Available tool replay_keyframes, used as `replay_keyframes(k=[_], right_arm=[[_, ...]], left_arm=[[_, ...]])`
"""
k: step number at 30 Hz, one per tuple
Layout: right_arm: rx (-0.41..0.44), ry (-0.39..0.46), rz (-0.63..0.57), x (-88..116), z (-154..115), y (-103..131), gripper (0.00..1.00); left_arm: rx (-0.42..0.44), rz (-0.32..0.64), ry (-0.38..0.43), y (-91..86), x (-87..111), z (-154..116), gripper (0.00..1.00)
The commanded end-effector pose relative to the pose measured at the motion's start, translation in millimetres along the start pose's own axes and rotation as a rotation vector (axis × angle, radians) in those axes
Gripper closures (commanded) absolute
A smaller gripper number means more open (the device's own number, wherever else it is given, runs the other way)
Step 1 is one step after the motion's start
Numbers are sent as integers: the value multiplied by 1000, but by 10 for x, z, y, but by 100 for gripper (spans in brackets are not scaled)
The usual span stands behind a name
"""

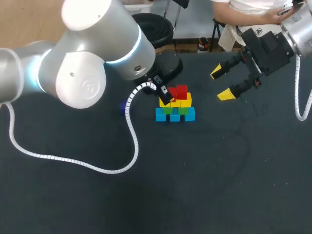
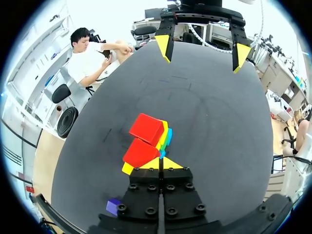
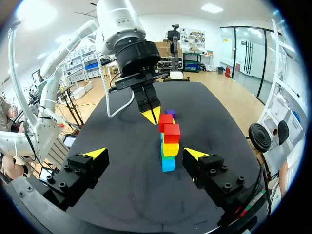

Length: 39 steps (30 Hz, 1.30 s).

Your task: Place the blue cubes, place green cubes on the blue cubes, place the yellow cubes on the green cubes, then place the red cubes on the yellow cubes, and place purple cube on the red cubes.

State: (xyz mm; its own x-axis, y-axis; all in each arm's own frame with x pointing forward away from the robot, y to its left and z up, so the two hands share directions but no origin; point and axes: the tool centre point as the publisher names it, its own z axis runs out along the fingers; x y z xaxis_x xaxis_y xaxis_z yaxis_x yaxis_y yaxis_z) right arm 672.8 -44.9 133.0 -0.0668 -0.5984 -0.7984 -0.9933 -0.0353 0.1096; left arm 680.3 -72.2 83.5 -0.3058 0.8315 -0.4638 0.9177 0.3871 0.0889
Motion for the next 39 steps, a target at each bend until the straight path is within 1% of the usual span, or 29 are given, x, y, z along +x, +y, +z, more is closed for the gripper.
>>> replay_keyframes(k=[1, 19, 39], right_arm=[[3, -1, -1, 1, -1, 11, 0], [3, -1, -1, 1, -1, 11, 0], [3, -1, -1, 1, -1, 11, 0]], left_arm=[[-1, -3, 6, 19, -16, 19, 100], [-2, -7, 7, 34, -5, 22, 100], [-5, 4, 15, 64, -38, 43, 100]])
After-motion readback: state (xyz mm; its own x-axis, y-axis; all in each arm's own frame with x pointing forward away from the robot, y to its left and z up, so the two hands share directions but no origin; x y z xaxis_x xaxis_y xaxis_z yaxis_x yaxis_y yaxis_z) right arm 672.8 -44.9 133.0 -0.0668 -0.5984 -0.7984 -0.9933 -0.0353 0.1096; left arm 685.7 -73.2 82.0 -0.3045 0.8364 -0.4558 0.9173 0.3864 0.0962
